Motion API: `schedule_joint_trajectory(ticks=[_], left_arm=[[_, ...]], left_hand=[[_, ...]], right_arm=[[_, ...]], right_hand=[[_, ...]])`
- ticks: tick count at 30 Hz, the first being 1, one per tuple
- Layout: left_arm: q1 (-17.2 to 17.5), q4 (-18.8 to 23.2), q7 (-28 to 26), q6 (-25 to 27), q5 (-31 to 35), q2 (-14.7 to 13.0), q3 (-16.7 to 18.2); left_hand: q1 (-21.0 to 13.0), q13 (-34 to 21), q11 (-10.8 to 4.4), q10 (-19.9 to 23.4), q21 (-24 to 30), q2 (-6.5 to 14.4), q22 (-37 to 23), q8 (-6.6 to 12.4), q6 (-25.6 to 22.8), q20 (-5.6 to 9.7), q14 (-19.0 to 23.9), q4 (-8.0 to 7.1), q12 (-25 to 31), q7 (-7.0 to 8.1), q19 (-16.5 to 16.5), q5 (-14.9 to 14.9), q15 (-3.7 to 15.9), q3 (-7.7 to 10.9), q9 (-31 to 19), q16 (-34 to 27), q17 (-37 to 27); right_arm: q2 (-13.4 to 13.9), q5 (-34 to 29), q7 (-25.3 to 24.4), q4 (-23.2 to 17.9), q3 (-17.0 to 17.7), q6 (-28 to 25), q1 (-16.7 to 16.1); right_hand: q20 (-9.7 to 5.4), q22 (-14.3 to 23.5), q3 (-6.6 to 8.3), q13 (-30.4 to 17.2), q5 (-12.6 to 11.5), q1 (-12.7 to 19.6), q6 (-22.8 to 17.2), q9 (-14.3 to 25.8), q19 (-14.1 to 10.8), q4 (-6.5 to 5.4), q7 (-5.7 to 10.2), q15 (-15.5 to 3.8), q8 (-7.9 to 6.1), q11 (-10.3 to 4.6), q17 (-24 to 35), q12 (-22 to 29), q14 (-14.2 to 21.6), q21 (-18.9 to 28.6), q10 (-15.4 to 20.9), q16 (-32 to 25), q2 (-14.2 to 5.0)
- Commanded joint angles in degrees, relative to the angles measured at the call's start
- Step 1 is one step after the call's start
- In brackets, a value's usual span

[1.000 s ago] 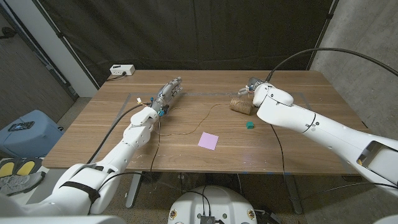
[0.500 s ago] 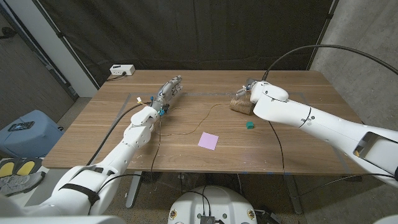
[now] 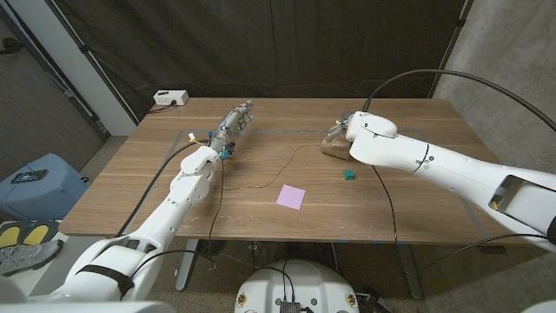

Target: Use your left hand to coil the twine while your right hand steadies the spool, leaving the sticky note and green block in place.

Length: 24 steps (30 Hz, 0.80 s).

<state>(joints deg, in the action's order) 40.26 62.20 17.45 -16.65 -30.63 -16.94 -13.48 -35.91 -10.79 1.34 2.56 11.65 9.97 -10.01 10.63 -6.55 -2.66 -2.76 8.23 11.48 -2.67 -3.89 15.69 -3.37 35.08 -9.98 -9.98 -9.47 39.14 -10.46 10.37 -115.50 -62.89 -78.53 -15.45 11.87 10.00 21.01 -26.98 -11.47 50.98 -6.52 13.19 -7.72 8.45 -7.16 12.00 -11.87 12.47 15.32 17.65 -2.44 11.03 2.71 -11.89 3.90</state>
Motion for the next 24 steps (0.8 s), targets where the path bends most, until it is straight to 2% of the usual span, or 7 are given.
schedule_joint_trajectory(ticks=[1, 6, 12, 24], left_arm=[[0.57, 0.76, 0.54, -1.02, -0.59, 0.42, 0.56], [0.94, 1.15, 0.33, -0.74, -0.54, 0.37, 0.63], [1.22, 1.54, 0.22, -0.43, -0.53, 0.22, 0.78], [1.2, 1.3, 0.18, -0.2, -0.45, 0.22, 0.96]], left_hand=[[-0.82, -0.19, -0.15, 0.41, -0.04, -0.03, -0.11, -0.1, -0.24, -0.16, 0.16, 0.29, 0.59, -0.16, -0.41, 0.41, -0.53, 0.18, -0.24, -0.19, -0.18], [-0.87, -0.19, -0.11, 0.45, -0.05, -0.01, -0.11, -0.09, -0.27, -0.2, 0.19, 0.32, 0.59, -0.21, -0.42, 0.51, -0.56, 0.16, -0.24, -0.21, -0.18], [-0.94, -0.2, -0.12, 0.47, -0.07, 0.01, -0.11, -0.07, -0.32, -0.16, 0.19, 0.35, 0.59, -0.15, -0.41, 0.62, -0.53, 0.15, -0.24, -0.21, -0.18], [-1.17, -0.21, -0.06, 0.59, -0.07, 0.07, -0.11, 0.0, -0.55, -0.18, 0.27, 0.47, 0.61, -0.13, -0.48, 0.9, -0.55, 0.2, -0.25, -0.24, -0.18]], right_arm=[[-1.61, 0.21, 1.81, 2.41, -2.94, -1.46, 2.33], [-2.08, -0.55, 2.43, 3.35, -3.48, -1.46, 2.43], [-3.76, -4.71, 4.64, 5.61, -3.58, -1.46, 1.57], [-4.74, -6.62, 6.51, 7.95, -5.53, -1.46, 2.7]], right_hand=[[0.02, 0.08, -0.39, -0.41, -0.28, 0.34, 0.42, 0.24, 0.44, 0.0, -4.69, 0.4, -0.36, 0.12, 0.16, 0.42, -0.14, 0.2, -0.34, -0.36, -0.62], [0.02, 0.1, -0.73, -0.8, -0.36, 0.72, 0.31, 0.27, 0.37, 0.04, -4.69, 0.4, -0.35, 0.12, 0.3, 0.77, 0.14, 0.25, -0.08, -0.4, -0.8], [0.0, 0.09, -1.62, -1.95, -0.65, 2.4, -0.48, 0.49, -0.99, 0.14, -4.69, 0.37, -0.36, 0.08, 0.27, 2.09, 1.16, 0.37, 0.59, -0.31, -0.66], [-0.01, 0.08, -0.91, -2.74, -1.05, 3.63, -0.82, 0.78, -1.66, 0.34, -4.66, 0.04, -0.36, 0.07, 0.59, 3.09, 2.12, 0.35, 1.1, -0.45, -0.02]])
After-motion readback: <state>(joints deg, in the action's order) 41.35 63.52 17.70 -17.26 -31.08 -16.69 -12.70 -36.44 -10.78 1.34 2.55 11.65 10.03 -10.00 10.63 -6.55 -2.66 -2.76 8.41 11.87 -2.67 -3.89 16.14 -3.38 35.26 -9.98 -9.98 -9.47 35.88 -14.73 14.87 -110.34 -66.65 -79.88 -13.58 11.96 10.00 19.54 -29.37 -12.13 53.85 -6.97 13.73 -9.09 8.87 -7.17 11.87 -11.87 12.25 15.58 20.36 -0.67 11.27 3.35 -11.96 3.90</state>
